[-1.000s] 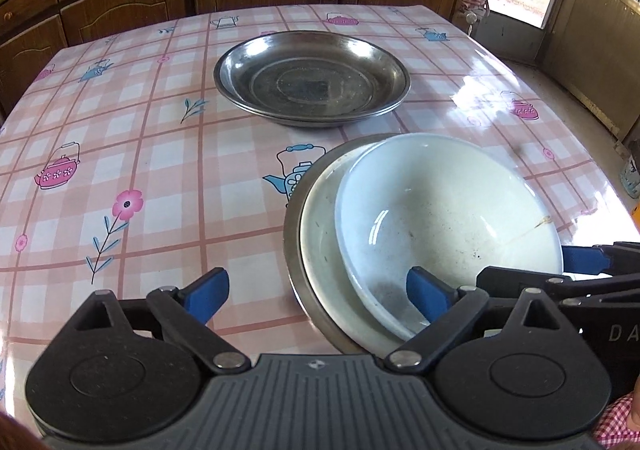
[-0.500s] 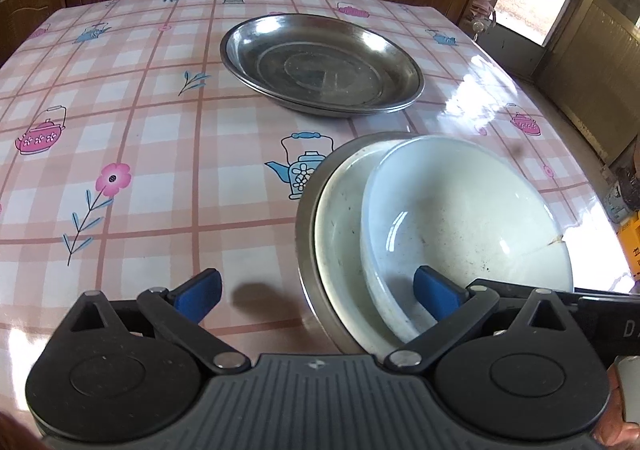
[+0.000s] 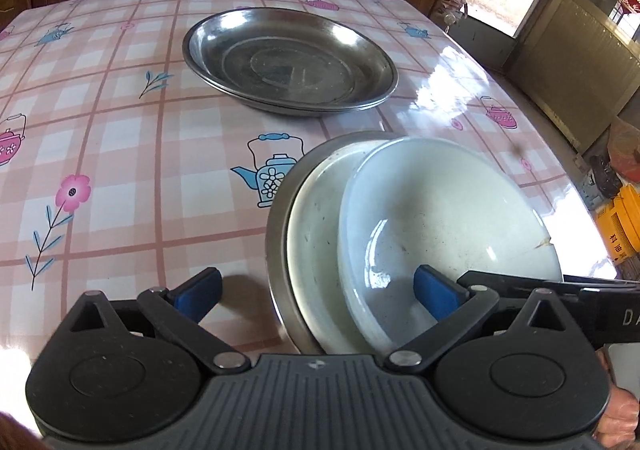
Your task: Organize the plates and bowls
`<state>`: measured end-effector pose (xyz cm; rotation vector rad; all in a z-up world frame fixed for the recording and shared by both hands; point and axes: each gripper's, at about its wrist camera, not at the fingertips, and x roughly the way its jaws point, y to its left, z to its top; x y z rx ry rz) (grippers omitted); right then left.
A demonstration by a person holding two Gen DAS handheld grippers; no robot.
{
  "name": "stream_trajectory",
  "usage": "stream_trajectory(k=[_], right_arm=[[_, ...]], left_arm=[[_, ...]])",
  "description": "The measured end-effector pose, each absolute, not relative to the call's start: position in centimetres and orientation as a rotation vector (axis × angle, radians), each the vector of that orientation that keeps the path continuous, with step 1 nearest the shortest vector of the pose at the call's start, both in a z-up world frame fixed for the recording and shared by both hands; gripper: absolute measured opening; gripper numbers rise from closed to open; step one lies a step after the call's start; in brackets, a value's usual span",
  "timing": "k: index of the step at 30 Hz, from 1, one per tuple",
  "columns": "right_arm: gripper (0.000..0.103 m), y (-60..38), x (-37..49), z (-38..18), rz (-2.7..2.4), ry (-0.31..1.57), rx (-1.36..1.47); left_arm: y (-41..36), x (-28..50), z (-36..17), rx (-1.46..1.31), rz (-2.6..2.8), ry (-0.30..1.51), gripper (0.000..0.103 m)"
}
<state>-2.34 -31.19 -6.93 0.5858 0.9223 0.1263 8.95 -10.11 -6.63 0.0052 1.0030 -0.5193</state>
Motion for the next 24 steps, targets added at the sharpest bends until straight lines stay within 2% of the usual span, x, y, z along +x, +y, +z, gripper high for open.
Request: stream_trajectory(k=[5, 7, 9, 10, 12, 24], right_arm=[[0.095, -31.4, -1.7, -7.1, 0.153, 0.929, 0.594], [0.094, -31.4, -1.5, -7.2, 0.163, 0.925, 0.596], [0.091, -31.3, -1.4, -7.3, 0.172, 0.916, 0.611], [0.083, -31.4, -1.3, -7.5, 0.184, 0.914, 0.641], [0.083, -31.6, -1.1, -7.8, 0.189, 0.919, 0.715], [0.082, -30.6, -2.0, -7.0, 0.17, 0.916, 0.65]], left_arm=[[-10.0, 9.4, -6.7, -0.004, -0.534, 0.991, 0.102], [-10.0, 9.4, -6.6, -0.011, -0.562, 0.979, 0.094], [-10.0, 9.5, -6.4, -0.051, -0.607, 0.984, 0.071], [-10.0, 9.5, -6.5, -0.085, -0.627, 0.99, 0.065], [-10.0, 9.5, -6.6, -0.121, -0.608, 0.99, 0.063], [-9.9, 7.8, -5.9, -0.082, -0.592, 0.951, 0.054]])
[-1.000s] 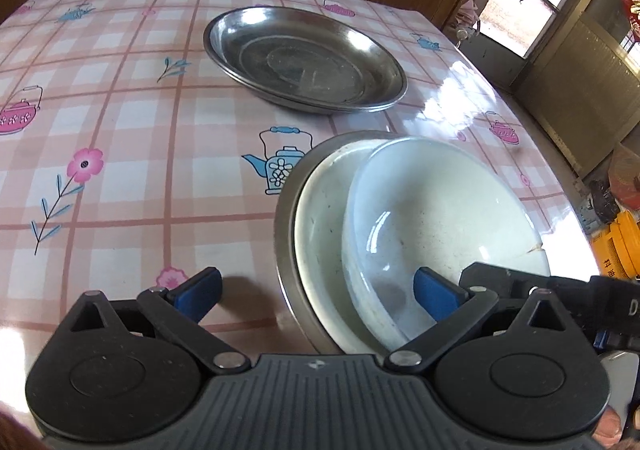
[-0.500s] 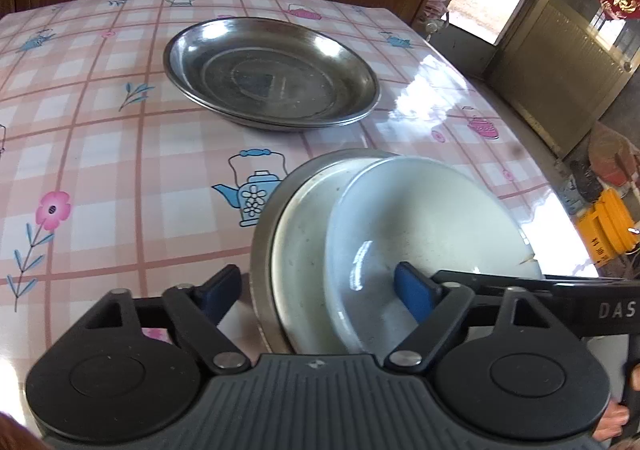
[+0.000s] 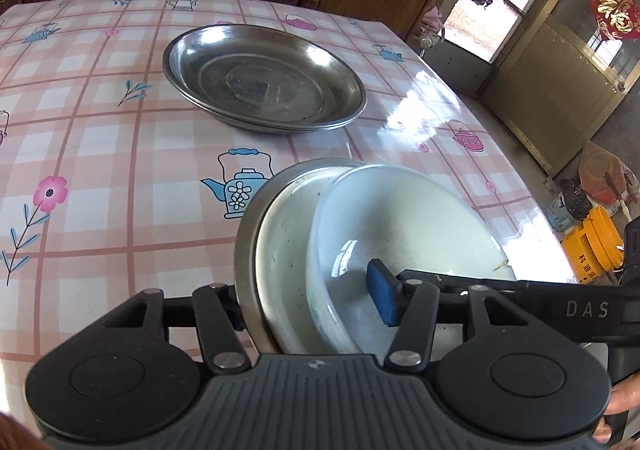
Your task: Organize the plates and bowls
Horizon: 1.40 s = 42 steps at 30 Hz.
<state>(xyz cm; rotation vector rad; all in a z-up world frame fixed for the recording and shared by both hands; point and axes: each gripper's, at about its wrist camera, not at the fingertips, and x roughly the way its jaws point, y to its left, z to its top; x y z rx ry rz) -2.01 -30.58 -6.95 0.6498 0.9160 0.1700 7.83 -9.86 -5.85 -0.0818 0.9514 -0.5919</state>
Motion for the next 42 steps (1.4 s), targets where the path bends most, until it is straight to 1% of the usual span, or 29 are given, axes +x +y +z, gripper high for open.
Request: stream_trajectory(k=[9, 32, 42], right_arm=[[0.082, -29.4, -2.9, -6.1, 0.184, 0.927, 0.635], [0.082, -27.3, -4.1, 1.9, 0.263, 0.764, 0.555], [0.082, -26.9, -4.1, 4.8, 0.294, 0.715, 0.541]], left_arm=[[-8.7, 6.4, -5.1, -0.082, -0.574, 0.94, 0.053], [-7.0, 4.1, 2.1, -0.068, -0.547, 0.749, 0.053], [-6.5, 3.5, 4.8, -0.068, -0.524, 0.695, 0.053]])
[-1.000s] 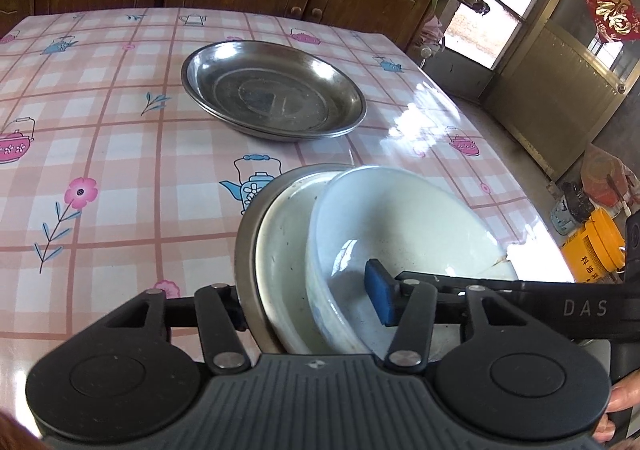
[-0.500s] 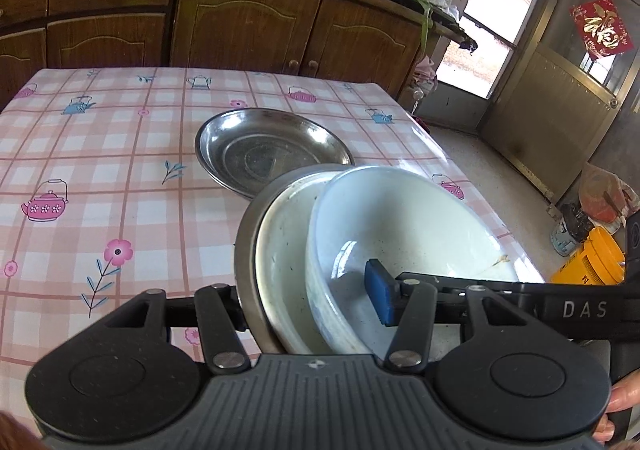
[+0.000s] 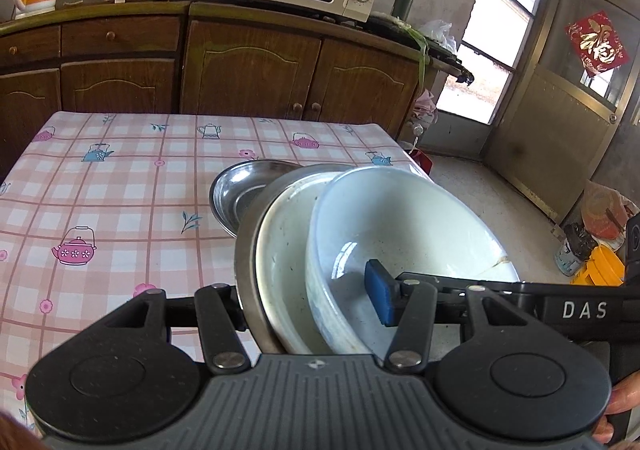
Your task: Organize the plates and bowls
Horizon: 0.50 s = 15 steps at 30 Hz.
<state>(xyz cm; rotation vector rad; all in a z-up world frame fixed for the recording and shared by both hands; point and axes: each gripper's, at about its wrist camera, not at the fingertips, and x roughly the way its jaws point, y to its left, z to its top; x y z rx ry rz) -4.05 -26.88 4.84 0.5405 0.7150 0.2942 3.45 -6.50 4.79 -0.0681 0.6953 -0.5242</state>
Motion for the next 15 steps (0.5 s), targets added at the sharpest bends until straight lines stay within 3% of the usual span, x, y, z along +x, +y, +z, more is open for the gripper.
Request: stream_trajectory(k=[15], right_arm=[[0.082, -26.6, -4.3, 7.1, 0.313, 0.671, 0.529]], left_arm=[[-6.3, 2.8, 6.8, -0.069, -0.511, 0.645, 0.053]])
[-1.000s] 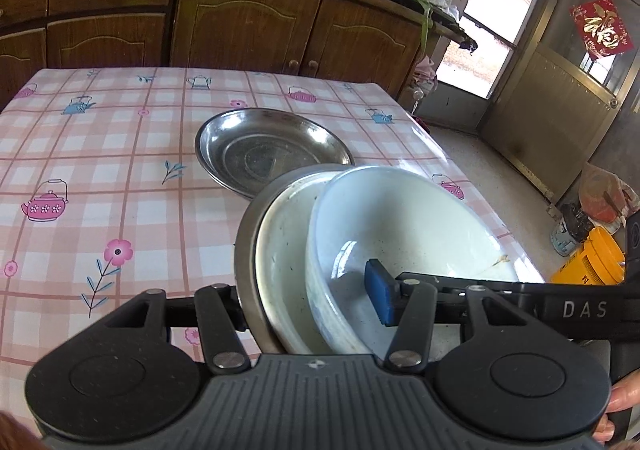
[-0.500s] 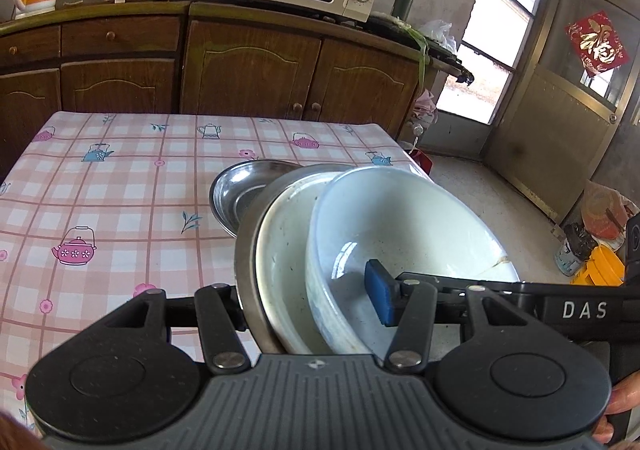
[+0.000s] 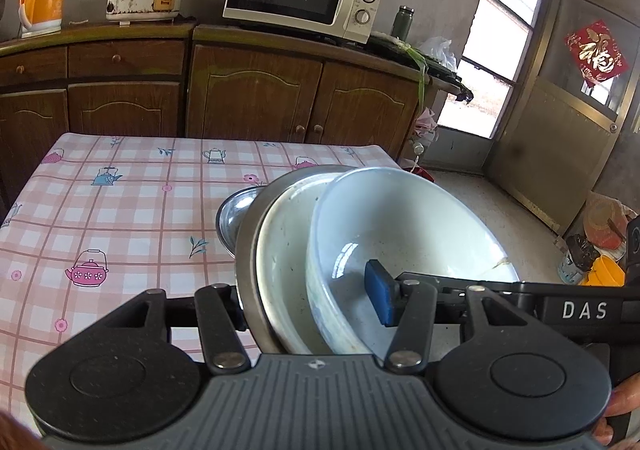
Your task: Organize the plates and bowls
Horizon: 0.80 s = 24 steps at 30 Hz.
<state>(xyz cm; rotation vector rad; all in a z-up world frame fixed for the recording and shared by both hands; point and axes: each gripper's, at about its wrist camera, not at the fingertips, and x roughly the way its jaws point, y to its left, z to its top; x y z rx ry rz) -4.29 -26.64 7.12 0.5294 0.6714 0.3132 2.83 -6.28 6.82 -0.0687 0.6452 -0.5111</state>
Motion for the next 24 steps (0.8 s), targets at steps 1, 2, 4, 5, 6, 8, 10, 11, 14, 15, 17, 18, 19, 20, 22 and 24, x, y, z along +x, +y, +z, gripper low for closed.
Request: stream_trajectory(k=[1, 2, 4, 5, 6, 8, 10, 11, 14, 15, 17, 18, 19, 20, 22, 24], right_arm=[[0.082, -26.66, -4.33, 7.19, 0.312, 0.669, 0.529], [0.082, -26.66, -4.35, 7.27, 0.312, 0.667, 0.527], [0.082, -26.73, -4.46, 7.42, 0.312, 0.663, 0.524], [0.082, -26.74, -4.48, 7.53, 0.311, 0.662, 0.523], [0.082, -26.74, -4.48, 7.56, 0.312, 0.66, 0.521], [0.082, -26.87, -4.33, 7.68, 0.314, 0.658, 0.519], [0.082, -26.93, -4.25, 7.78, 0.314, 0.656, 0.519], [0.082, -26.96, -4.25, 7.82, 0.314, 0.657, 0.518], [0.082, -26.95, -4.22, 7.85, 0.313, 0.657, 0.517], [0.082, -26.97, -4.2, 7.85, 0.314, 0.656, 0.517], [0.082, -26.94, -4.23, 7.83, 0.314, 0.656, 0.518], [0.082, -26.95, -4.21, 7.83, 0.314, 0.656, 0.517], [0.082, -26.97, -4.21, 7.85, 0.314, 0.655, 0.516], [0.082, -26.95, -4.28, 7.86, 0.314, 0.654, 0.515], [0.082, -27.03, -4.11, 7.9, 0.315, 0.653, 0.515], [0.082, -27.02, -4.08, 7.93, 0.315, 0.653, 0.515]], left_arm=[[-6.29, 2.82, 6.89, -0.069, -0.512, 0.644, 0.053], [-6.23, 2.8, 6.91, -0.07, -0.514, 0.641, 0.053], [-6.21, 2.75, 7.02, -0.071, -0.515, 0.636, 0.053], [-6.15, 2.74, 7.12, -0.072, -0.516, 0.634, 0.053], [-6.13, 2.7, 7.17, -0.072, -0.516, 0.631, 0.053], [-6.05, 2.75, 7.23, -0.073, -0.516, 0.626, 0.053], [-6.04, 2.8, 7.26, -0.073, -0.517, 0.625, 0.053], [-6.01, 2.82, 7.22, -0.074, -0.518, 0.626, 0.053], [-6.01, 2.92, 7.21, -0.074, -0.518, 0.627, 0.053], [-6.0, 2.97, 7.21, -0.075, -0.518, 0.626, 0.053], [-6.01, 3.07, 7.24, -0.076, -0.517, 0.625, 0.053], [-6.05, 3.1, 7.23, -0.076, -0.516, 0.624, 0.053], [-6.08, 3.14, 7.25, -0.076, -0.517, 0.623, 0.053], [-6.07, 3.2, 7.28, -0.076, -0.517, 0.621, 0.053], [-6.12, 3.31, 7.31, -0.076, -0.516, 0.62, 0.053], [-6.16, 3.4, 7.38, -0.073, -0.517, 0.619, 0.053]])
